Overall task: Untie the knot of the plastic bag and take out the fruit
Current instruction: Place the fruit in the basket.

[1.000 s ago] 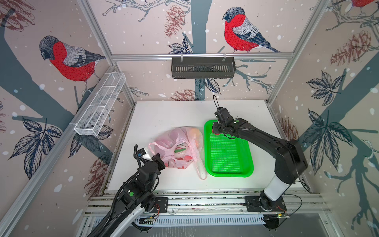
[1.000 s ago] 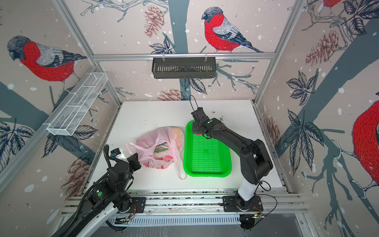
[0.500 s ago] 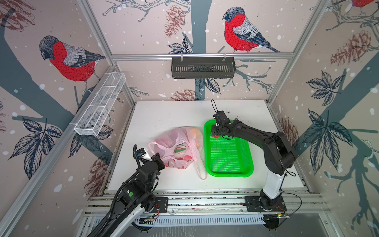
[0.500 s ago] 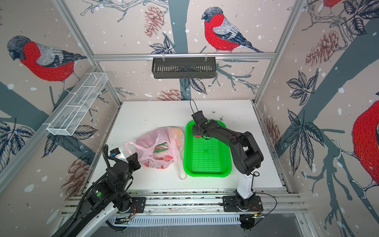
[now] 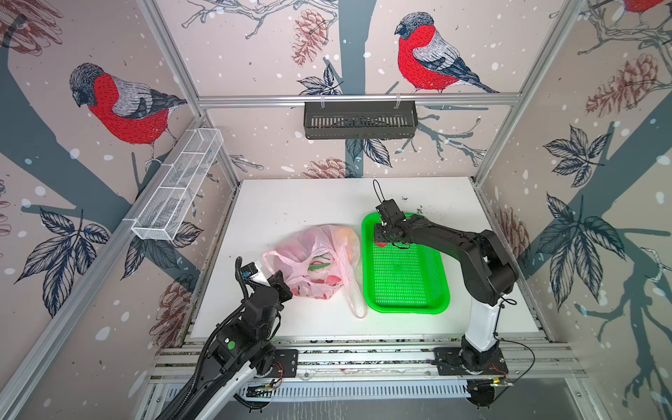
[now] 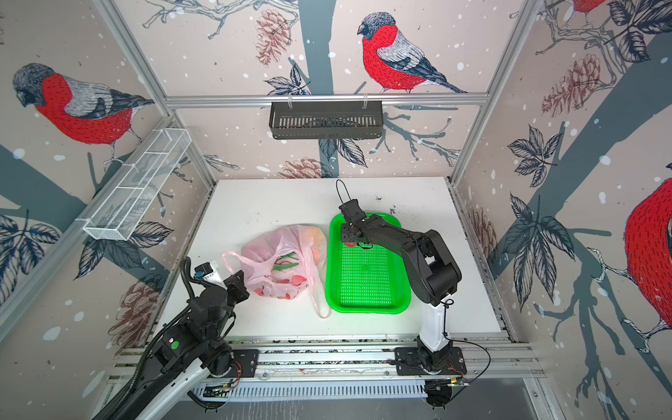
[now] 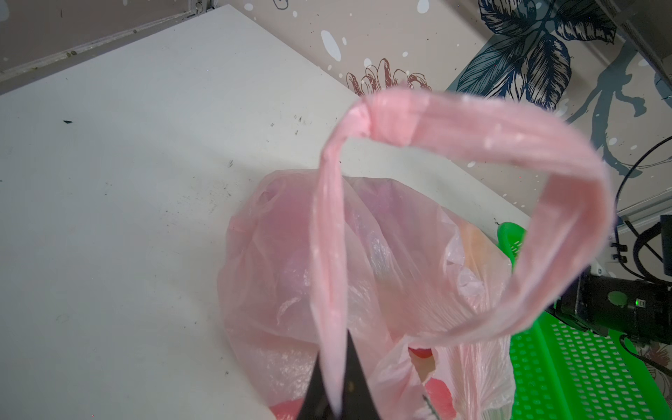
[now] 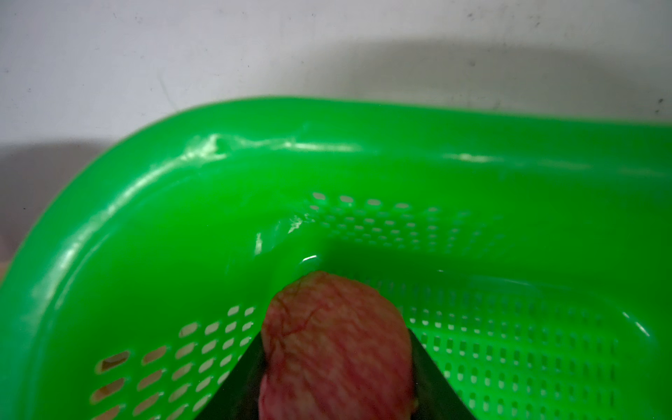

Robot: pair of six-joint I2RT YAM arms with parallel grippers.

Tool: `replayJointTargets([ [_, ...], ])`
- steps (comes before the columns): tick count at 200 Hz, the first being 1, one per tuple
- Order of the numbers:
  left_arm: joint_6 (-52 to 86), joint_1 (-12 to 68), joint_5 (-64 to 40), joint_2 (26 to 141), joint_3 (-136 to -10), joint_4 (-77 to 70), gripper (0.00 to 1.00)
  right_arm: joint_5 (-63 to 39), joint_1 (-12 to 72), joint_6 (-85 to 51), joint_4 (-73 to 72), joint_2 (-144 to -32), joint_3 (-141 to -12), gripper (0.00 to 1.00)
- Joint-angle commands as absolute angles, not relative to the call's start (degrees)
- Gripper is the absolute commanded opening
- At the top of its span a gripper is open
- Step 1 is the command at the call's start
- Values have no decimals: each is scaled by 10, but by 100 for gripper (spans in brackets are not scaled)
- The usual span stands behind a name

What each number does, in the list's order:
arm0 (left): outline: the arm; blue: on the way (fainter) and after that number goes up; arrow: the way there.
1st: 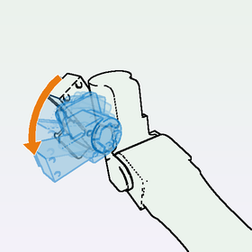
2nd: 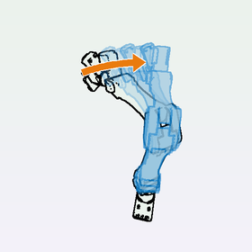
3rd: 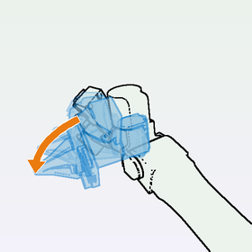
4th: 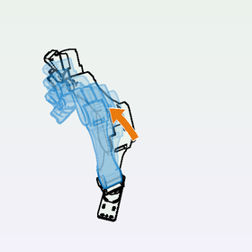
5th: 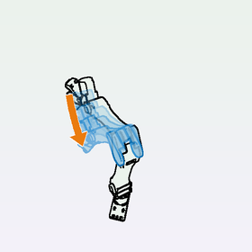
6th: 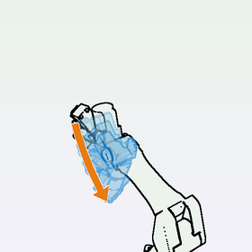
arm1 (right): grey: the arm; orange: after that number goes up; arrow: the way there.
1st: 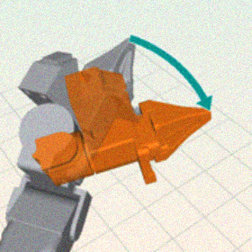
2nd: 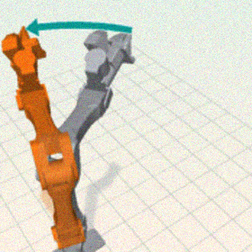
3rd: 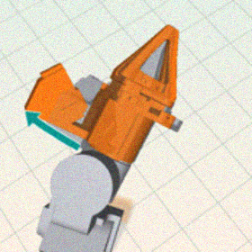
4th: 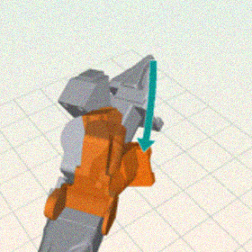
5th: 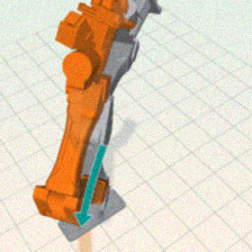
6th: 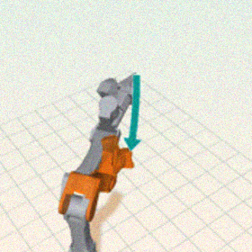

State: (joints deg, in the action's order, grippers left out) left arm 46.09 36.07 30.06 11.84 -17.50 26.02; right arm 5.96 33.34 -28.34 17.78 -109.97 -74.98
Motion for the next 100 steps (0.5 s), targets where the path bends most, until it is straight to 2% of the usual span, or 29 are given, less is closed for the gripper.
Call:
replayJointTargets([
  [1, 462, 359, 310, 116, -175, 259, 0, 59, 333, -286, 175, -1104, -749, 58],
  [49, 461, 359, 309, 112, -174, 262, 0, 62, 336, -288, 178, -1103, -749, 75],
  [100, 461, 359, 309, 112, -174, 260, 0, 73, 345, -284, 193, -1090, -764, 80],
])
